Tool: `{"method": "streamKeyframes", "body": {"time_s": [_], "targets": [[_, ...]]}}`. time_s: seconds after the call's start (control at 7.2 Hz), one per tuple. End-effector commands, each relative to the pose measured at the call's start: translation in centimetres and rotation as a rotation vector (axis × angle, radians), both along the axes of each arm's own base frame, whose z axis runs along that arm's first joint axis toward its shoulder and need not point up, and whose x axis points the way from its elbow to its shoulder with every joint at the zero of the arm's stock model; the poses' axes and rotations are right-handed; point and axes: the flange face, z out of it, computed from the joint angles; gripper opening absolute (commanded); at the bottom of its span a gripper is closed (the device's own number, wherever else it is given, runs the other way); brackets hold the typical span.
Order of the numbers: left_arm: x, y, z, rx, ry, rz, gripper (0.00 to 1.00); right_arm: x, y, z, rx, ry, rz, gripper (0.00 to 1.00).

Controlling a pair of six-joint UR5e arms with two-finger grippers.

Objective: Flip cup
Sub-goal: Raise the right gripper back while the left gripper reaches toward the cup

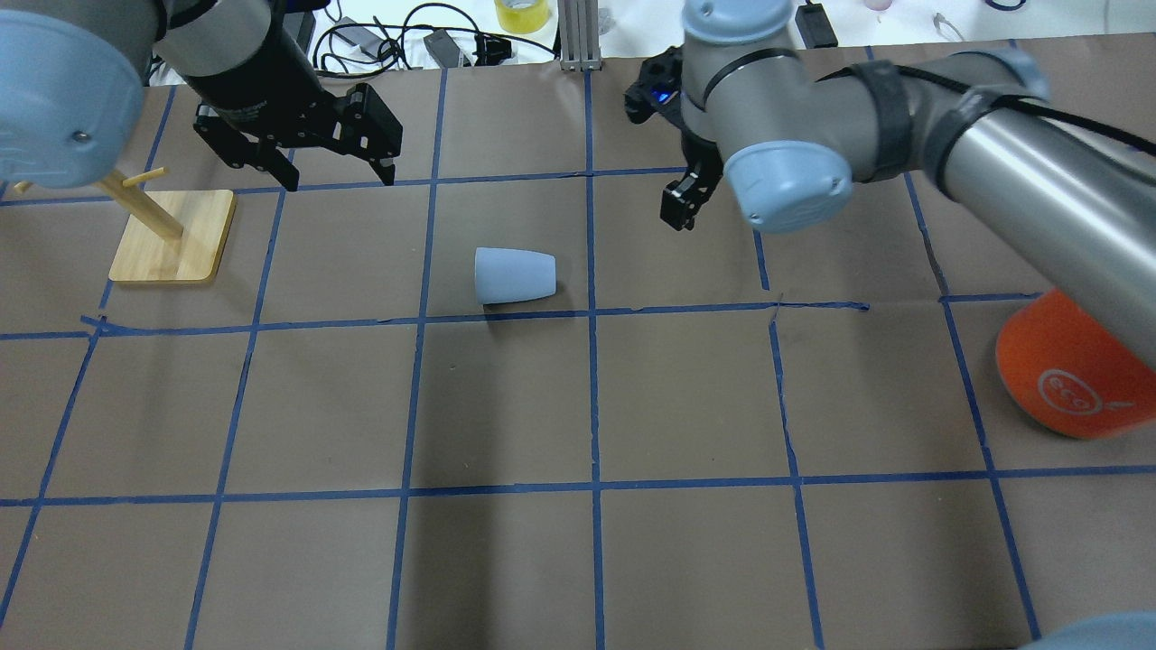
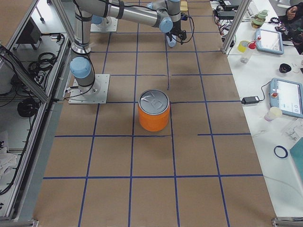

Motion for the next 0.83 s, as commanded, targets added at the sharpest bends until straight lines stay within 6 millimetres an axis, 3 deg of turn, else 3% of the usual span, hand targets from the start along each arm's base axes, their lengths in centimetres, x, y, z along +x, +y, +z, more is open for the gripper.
{"method": "streamKeyframes", "body": {"time_s": [0.0, 0.28, 0.56, 0.69], "targets": [[2.6, -0.7, -5.7, 0.033, 0.191, 0.005, 1.00, -10.4, 1.0, 4.9, 0.039, -0.065, -0.302, 1.00], [2.6, -2.2, -9.0, 0.056, 0.287, -0.043, 1.00, -11.0, 5.4, 9.7, 0.050, -0.094, -0.687, 1.00], [2.4, -4.9, -16.0, 0.070, 0.352, -0.109, 1.00, -10.8, 8.5, 13.3, 0.054, -0.103, -0.722, 1.00], [3.8, -5.8, -18.5, 0.080, 0.395, -0.148, 1.00, -10.8, 9.0, 13.4, 0.087, -0.093, -0.762, 1.00]]}}
